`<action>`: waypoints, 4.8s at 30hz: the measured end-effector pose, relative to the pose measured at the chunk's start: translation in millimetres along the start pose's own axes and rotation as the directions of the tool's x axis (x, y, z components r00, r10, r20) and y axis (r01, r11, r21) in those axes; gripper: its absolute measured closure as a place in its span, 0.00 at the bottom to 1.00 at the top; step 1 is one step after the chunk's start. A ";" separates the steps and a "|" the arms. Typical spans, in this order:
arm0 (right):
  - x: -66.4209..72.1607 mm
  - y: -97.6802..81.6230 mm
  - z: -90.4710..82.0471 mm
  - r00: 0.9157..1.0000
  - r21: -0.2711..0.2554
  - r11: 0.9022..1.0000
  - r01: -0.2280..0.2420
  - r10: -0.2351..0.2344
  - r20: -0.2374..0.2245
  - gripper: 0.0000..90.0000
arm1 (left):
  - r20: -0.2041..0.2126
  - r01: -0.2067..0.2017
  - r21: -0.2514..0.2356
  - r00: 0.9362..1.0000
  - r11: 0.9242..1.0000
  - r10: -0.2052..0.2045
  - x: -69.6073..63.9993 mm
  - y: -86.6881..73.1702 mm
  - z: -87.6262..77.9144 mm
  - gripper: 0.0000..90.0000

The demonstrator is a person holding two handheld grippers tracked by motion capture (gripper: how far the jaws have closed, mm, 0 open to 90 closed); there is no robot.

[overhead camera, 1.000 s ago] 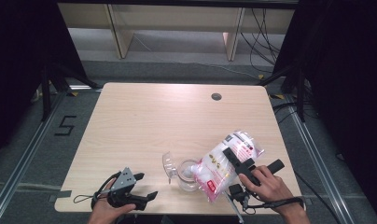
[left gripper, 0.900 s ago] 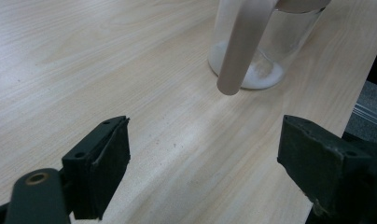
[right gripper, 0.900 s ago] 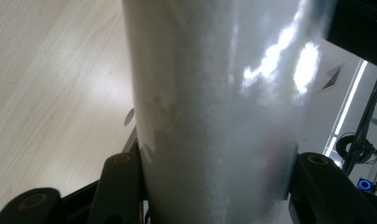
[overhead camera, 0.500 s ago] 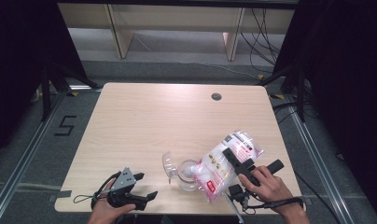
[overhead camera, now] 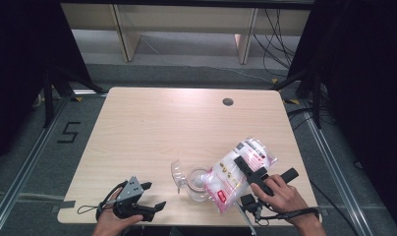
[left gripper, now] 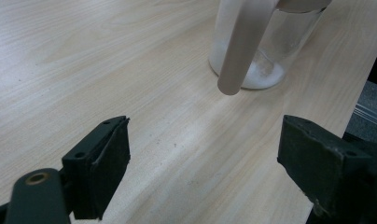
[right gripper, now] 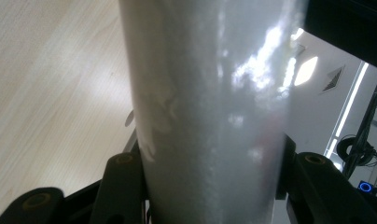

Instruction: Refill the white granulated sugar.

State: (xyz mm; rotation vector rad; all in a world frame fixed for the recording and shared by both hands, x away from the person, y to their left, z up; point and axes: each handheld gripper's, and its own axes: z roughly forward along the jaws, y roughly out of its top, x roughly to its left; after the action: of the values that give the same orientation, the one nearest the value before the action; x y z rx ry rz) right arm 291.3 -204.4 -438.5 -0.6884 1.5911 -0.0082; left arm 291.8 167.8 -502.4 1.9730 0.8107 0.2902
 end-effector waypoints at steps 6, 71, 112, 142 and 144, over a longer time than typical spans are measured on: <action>-0.2 0.2 -0.1 1.000 0.000 1.000 0.000 0.000 0.002 0.61 | -0.003 -0.001 -0.005 1.000 1.000 0.001 0.2 -0.1 0.1 0.18; -2.5 0.4 -0.7 1.000 -0.011 1.000 0.006 -0.006 -0.007 0.63 | -0.004 -0.026 0.005 1.000 1.000 0.026 0.9 0.7 -0.9 0.18; -5.8 2.9 -2.5 0.998 -0.026 0.998 0.060 -0.060 0.006 0.67 | -0.001 -0.003 -0.006 1.000 1.000 0.003 0.4 0.3 -0.6 0.18; -5.7 2.6 -3.0 0.998 -0.027 0.998 0.055 -0.055 0.004 0.70 | -0.006 -0.013 0.012 1.000 1.000 0.013 0.8 0.6 -1.7 0.18; -5.8 2.6 -3.2 0.998 -0.027 0.998 0.062 -0.062 0.004 0.70 | -0.006 -0.007 0.007 1.000 1.000 0.007 0.3 0.5 -1.2 0.18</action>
State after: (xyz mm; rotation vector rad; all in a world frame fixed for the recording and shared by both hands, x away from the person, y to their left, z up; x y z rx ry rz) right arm 287.2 -201.1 -433.8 -0.7587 1.5686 -0.0314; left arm 291.6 168.7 -501.4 1.9823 0.8096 0.2980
